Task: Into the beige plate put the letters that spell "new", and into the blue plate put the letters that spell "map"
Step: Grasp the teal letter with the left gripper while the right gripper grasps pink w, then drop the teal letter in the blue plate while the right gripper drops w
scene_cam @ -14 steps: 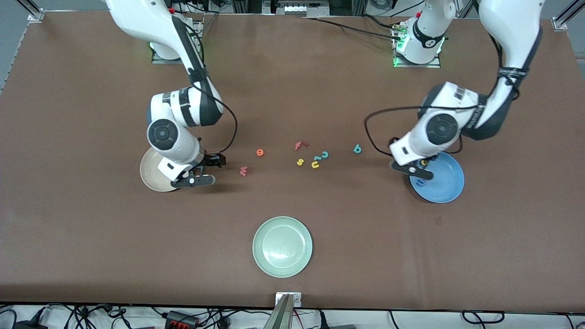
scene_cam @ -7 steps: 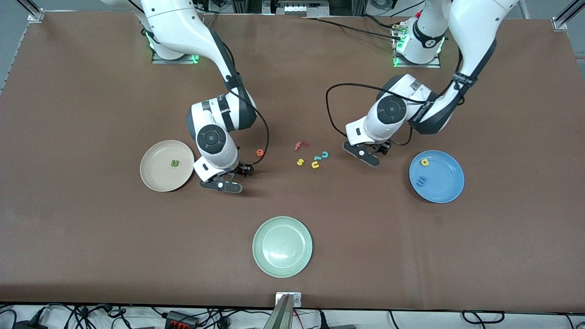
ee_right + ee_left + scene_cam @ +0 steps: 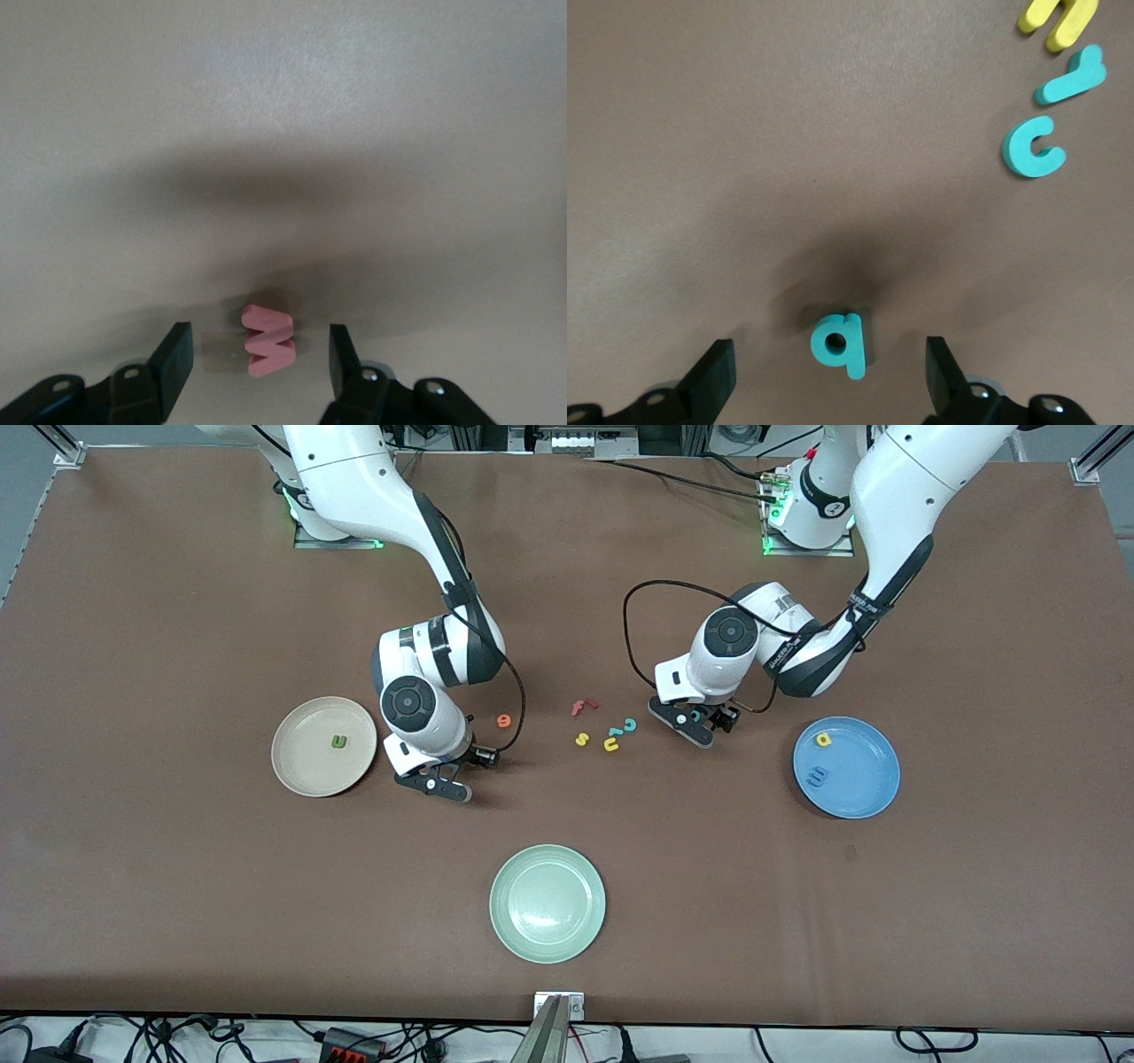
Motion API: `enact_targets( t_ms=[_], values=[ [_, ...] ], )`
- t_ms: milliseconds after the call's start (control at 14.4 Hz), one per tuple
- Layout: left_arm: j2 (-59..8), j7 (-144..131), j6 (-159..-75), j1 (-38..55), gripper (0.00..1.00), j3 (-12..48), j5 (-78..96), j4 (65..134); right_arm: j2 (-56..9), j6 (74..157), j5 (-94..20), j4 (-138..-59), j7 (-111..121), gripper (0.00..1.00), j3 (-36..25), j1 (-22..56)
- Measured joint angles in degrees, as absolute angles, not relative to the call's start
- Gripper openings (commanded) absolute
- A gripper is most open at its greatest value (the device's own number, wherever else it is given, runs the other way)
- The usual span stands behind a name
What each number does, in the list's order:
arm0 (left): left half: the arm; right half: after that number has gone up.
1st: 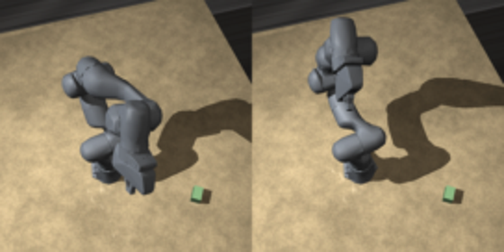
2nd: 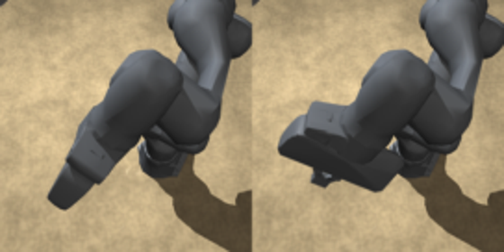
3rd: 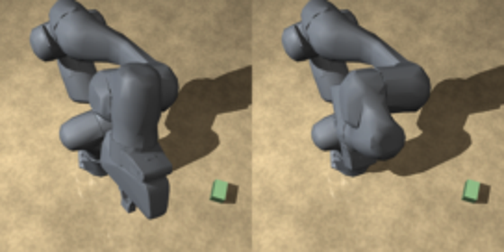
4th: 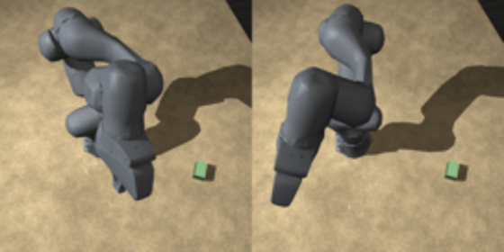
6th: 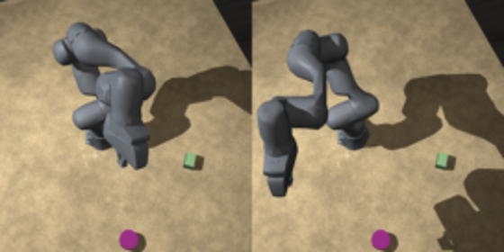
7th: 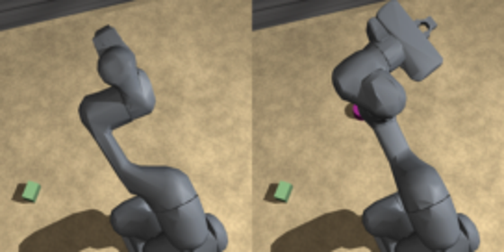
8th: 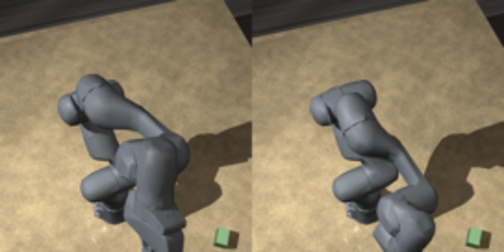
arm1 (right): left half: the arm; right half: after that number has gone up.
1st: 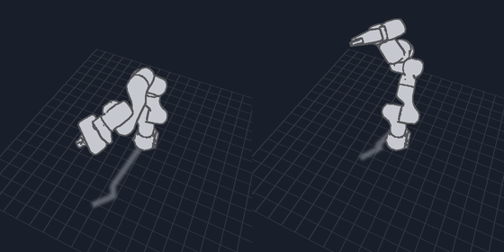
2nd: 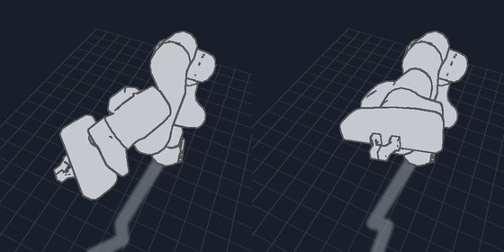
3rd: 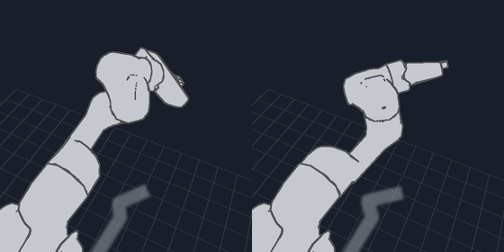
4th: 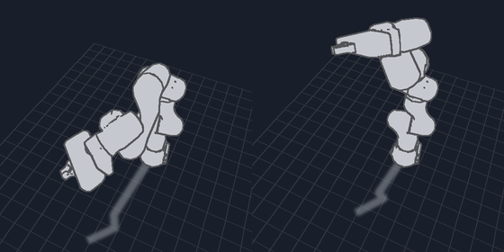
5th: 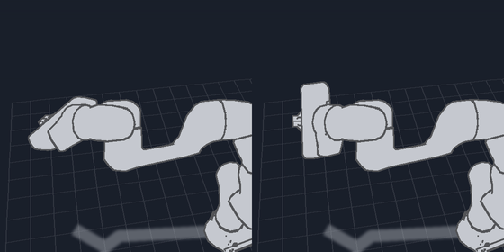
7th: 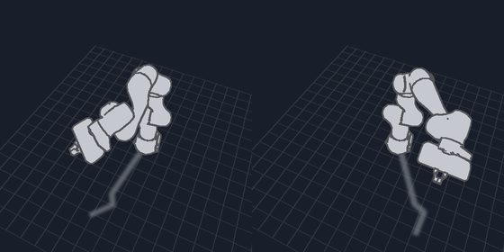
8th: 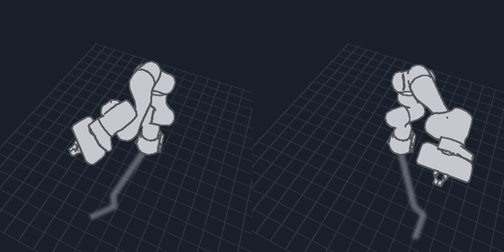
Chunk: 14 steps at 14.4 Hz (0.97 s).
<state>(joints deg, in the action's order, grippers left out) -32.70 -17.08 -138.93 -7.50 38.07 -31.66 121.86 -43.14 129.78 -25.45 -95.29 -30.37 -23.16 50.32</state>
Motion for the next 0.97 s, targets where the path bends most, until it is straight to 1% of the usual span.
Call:
enact_targets(
  t_ms=[70, 139, 209, 278, 417, 487, 626, 695, 834, 974],
  values=[
    [-33.03, -17.23, -139.0, -7.52, 0.69, 38.04, -31.71, 121.86, -43.42, 129.78, -25.46, -95.28, -30.39, 0.65, -23.14, 50.64],
    [-33.2, -17.26, -139.02, -7.55, 0.58, 38.01, -31.71, 121.85, -43.74, 129.79, -25.47, -95.25, -30.47, 0.65, -23.14, 50.93],
    [-33.37, -17.27, -139.02, -7.55, 0.45, 38.0, -31.71, 121.85, -44.05, 129.86, -25.5, -95.23, -30.53, 0.63, -23.14, 51.12],
    [-33.54, -17.27, -139.04, -7.55, 0.35, 38.0, -31.71, 121.85, -44.29, 130.12, -25.51, -95.22, -30.55, 0.6, -23.14, 51.21],
    [-33.7, -17.29, -139.08, -7.55, 0.15, 37.99, -31.71, 121.85, -44.54, 130.84, -25.52, -95.18, -30.56, 0.49, -23.14, 51.22],
    [-33.7, -17.3, -139.09, -7.56, 0.08, 37.98, -31.71, 121.85, -44.52, 130.96, -25.52, -95.05, -30.56, 0.41, -23.16, 51.22],
    [-33.7, -17.31, -139.1, -7.58, 0.08, 37.98, -31.71, 121.8, -44.55, 130.98, -25.52, -94.89, -30.55, 0.24, -23.19, 51.21],
    [-33.69, -17.31, -139.08, -7.68, 0.08, 37.97, -31.72, 121.71, -44.53, 131.0, -25.52, -94.84, -30.55, 0.2, -23.23, 51.21],
    [-33.38, -17.23, -138.22, -8.05, 0.08, 37.99, -31.85, 121.06, -44.53, 131.0, -25.52, -94.68, -30.5, 0.19, -23.3, 51.17],
    [-31.66, -17.14, -133.81, -8.69, 0.08, 38.15, -32.32, 118.8, -44.55, 131.0, -25.52, -94.67, -30.06, 0.18, -23.39, 51.1]
  ],
)
